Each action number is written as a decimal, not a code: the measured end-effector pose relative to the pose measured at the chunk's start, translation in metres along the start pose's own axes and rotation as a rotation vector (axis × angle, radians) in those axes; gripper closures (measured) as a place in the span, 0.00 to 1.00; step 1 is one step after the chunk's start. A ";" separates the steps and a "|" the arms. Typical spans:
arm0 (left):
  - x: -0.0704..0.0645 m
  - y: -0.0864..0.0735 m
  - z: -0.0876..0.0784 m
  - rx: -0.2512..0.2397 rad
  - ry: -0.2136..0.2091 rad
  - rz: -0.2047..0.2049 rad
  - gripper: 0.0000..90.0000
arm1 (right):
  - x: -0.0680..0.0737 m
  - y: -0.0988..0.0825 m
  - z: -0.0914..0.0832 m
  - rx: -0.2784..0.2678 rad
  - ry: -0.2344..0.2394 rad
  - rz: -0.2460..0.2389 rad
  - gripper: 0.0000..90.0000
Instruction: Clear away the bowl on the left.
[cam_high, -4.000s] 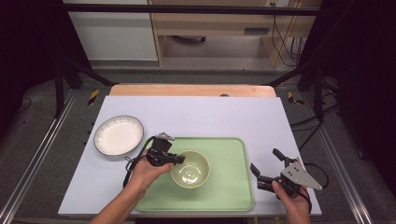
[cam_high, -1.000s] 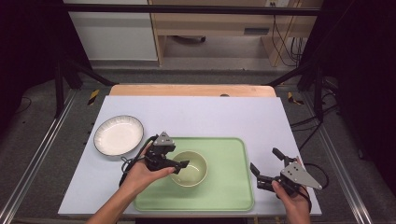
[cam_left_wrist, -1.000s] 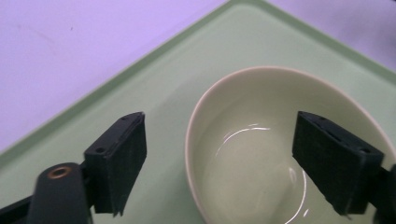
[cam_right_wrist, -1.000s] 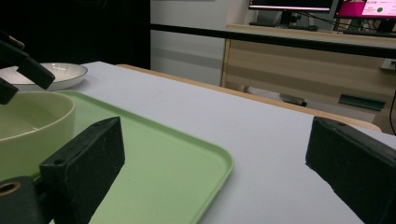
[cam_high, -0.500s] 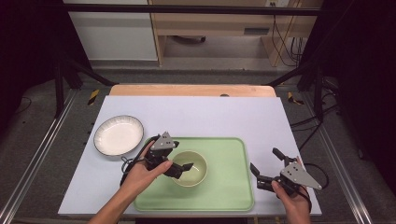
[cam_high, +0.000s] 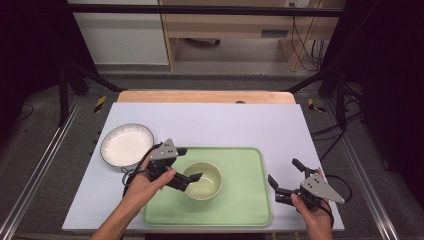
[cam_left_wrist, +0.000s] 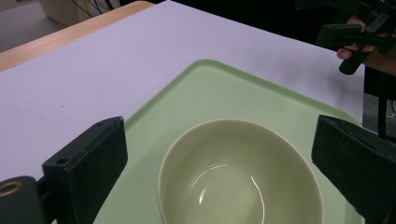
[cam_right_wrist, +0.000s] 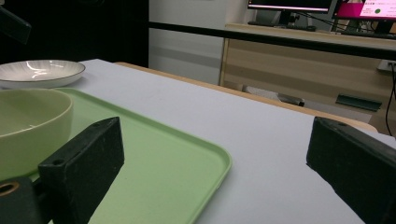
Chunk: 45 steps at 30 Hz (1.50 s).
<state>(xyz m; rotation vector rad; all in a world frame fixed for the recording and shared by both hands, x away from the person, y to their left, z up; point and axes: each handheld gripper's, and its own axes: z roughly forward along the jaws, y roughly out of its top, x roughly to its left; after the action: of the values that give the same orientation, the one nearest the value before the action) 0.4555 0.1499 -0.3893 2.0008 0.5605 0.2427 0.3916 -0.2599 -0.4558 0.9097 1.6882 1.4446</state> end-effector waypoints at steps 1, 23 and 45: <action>0.001 -0.001 -0.002 0.002 0.003 0.001 0.04 | 0.000 0.000 0.000 0.000 0.000 -0.001 0.05; 0.022 -0.025 -0.033 -0.054 0.058 -0.028 0.04 | -0.001 0.000 -0.001 0.001 -0.005 -0.001 0.05; 0.046 -0.061 -0.059 -0.111 0.101 -0.063 0.06 | 0.000 0.000 -0.001 0.003 -0.004 -0.003 0.05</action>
<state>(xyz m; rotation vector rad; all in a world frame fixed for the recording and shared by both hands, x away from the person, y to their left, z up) 0.4548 0.2418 -0.4178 1.8680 0.6589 0.3306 0.3912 -0.2606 -0.4555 0.9105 1.6884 1.4381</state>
